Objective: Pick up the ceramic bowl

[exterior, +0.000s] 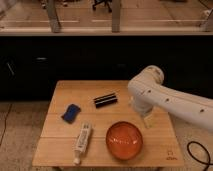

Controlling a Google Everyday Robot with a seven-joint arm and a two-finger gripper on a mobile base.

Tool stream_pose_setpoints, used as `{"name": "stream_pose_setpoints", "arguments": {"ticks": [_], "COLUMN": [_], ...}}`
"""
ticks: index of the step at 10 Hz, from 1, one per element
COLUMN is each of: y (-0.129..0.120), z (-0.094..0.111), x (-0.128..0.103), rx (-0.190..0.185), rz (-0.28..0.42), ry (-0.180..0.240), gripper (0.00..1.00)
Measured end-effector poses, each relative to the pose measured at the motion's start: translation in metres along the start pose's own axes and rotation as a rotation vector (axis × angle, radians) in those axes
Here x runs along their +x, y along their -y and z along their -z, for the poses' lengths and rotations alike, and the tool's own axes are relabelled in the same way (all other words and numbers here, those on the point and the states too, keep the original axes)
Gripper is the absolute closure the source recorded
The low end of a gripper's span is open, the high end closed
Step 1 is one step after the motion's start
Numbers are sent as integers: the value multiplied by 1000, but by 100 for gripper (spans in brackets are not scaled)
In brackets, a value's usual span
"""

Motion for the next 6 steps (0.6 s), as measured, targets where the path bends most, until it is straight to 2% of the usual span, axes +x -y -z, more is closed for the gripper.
{"name": "stream_pose_setpoints", "arguments": {"ticks": [2, 3, 6], "y": [-2, -1, -7], "z": [-1, -2, -10], "x": [-11, -20, -25], "rx": [-3, 2, -12], "rz": [55, 116, 162], "ry": [0, 1, 1], "gripper": [20, 20, 20]}}
